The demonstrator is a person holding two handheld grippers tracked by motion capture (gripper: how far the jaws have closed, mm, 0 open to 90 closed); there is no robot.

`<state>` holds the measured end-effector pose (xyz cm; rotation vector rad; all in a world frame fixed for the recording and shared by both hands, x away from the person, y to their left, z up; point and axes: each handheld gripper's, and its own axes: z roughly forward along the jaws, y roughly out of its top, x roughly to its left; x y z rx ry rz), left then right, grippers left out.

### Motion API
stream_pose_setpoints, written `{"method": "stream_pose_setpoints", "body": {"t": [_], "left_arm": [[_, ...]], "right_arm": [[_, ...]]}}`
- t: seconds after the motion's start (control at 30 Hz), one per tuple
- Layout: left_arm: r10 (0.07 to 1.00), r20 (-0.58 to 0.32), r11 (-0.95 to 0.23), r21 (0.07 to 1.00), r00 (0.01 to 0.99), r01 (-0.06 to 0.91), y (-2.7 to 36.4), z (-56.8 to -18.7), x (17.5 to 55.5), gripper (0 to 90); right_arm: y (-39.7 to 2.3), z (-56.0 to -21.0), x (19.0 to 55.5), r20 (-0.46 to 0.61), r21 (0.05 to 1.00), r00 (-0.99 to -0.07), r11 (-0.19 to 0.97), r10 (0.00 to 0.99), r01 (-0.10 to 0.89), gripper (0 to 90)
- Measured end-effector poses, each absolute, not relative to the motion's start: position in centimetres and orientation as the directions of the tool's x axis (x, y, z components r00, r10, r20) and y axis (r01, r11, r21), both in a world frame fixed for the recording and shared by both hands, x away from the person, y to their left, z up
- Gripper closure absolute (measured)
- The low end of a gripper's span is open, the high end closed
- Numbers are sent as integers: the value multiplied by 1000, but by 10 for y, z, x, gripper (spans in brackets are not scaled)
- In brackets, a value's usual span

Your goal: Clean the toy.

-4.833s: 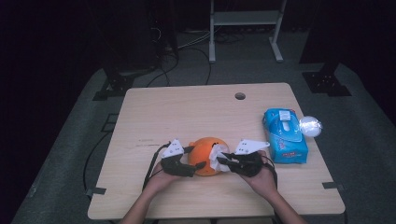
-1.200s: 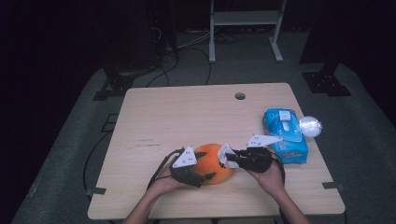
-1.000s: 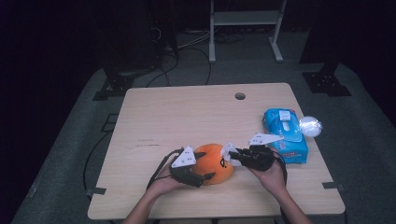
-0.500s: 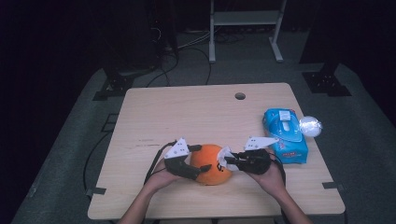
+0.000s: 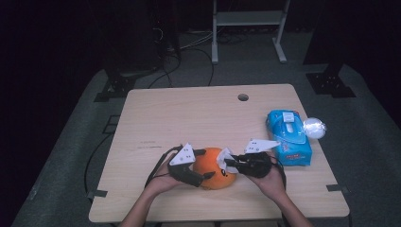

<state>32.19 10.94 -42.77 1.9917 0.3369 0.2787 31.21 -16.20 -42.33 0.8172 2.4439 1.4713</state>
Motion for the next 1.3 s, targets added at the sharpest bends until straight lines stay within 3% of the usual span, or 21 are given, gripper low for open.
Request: {"method": "stream_pose_setpoints", "body": {"t": [0.17, 0.23, 0.3, 0.57, 0.83, 1.13, 1.3], "left_arm": [[357, 38, -397, 911, 933, 115, 111, -431, 326, 132], [349, 15, -396, 908, 937, 133, 110, -433, 325, 167], [337, 15, -419, 898, 941, 136, 108, -435, 322, 208], [330, 60, -470, 876, 942, 109, 98, -439, 310, 220], [329, 64, -474, 874, 942, 106, 96, -441, 307, 225], [335, 80, -480, 872, 939, 97, 93, -441, 305, 226], [343, 74, -473, 875, 937, 104, 91, -441, 305, 225]], "right_arm": [[-160, -423, 309, 117, 858, -861, 386, 496, 339, 787], [-161, -423, 309, 116, 857, -861, 389, 494, 339, 786], [-163, -424, 311, 109, 853, -851, 391, 514, 346, 785], [-173, -426, 322, 138, 842, -778, 341, 613, 418, 786], [-155, -416, 309, 95, 866, -816, 357, 570, 349, 785], [-178, -427, 328, 128, 830, -752, 345, 647, 437, 786], [-167, -415, 315, 133, 858, -797, 335, 589, 390, 786]]}}
